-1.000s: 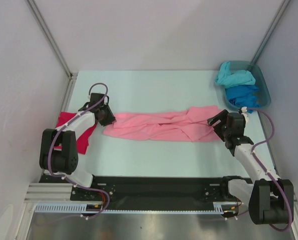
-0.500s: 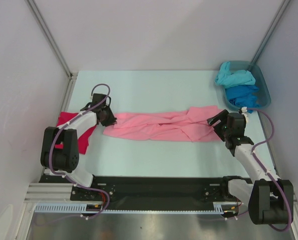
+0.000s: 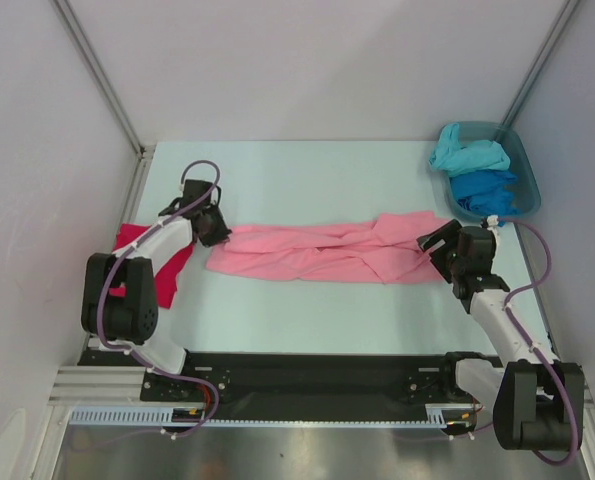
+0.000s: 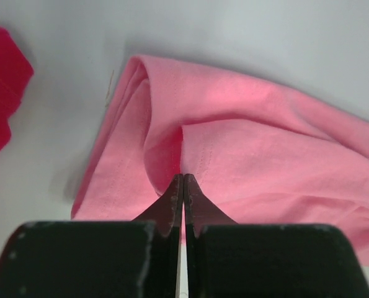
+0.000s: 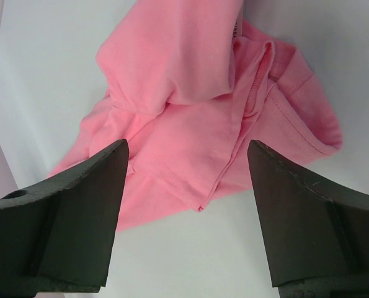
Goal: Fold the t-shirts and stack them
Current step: Fold the tshirt
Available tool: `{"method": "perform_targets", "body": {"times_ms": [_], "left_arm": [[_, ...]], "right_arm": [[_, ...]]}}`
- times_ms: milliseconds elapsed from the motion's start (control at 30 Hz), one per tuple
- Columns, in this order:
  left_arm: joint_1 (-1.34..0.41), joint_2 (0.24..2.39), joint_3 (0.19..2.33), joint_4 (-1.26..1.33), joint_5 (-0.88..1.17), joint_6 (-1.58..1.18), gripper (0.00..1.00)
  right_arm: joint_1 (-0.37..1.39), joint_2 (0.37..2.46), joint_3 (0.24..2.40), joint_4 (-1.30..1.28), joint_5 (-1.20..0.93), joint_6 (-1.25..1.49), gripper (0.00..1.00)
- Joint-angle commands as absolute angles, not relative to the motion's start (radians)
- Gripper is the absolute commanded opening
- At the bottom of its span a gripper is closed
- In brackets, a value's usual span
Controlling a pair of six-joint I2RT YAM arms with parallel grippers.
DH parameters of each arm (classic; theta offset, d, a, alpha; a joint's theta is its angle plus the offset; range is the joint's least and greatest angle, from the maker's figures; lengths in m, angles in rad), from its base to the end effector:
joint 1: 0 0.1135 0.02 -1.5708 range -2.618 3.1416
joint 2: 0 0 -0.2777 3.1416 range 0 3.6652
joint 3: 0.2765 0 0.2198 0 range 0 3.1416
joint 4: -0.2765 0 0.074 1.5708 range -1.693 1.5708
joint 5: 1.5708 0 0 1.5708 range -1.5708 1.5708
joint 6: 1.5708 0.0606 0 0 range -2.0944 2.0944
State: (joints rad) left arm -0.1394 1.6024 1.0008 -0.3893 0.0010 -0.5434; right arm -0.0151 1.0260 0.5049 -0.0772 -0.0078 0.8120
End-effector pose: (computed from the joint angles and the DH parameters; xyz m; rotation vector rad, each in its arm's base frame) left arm 0.3078 -0.0432 0.2083 -0.5179 2.5310 -0.2593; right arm 0.2005 -0.0026 0.2220 0.8826 2.0223 0.4604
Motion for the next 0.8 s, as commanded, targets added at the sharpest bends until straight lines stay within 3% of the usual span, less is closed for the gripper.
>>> {"method": "perform_targets", "body": {"times_ms": [0, 500, 767], "left_arm": [[-0.123, 1.611, 1.130, -0.414, -0.041, -0.499, 0.00], [-0.091, 1.847, 1.479, -0.488, -0.058, -0.440, 0.00], [-0.091, 1.790, 1.370, -0.472, -0.041, -0.471, 0.00]], "right_arm": [[-0.018, 1.011, 0.495, -0.045, -0.018, 0.813, 0.81], [-0.055, 1.011, 0.491, -0.040, -0.035, 0.799, 0.81], [-0.069, 1.020, 0.489, -0.028, -0.043, 0.796, 0.80]]}}
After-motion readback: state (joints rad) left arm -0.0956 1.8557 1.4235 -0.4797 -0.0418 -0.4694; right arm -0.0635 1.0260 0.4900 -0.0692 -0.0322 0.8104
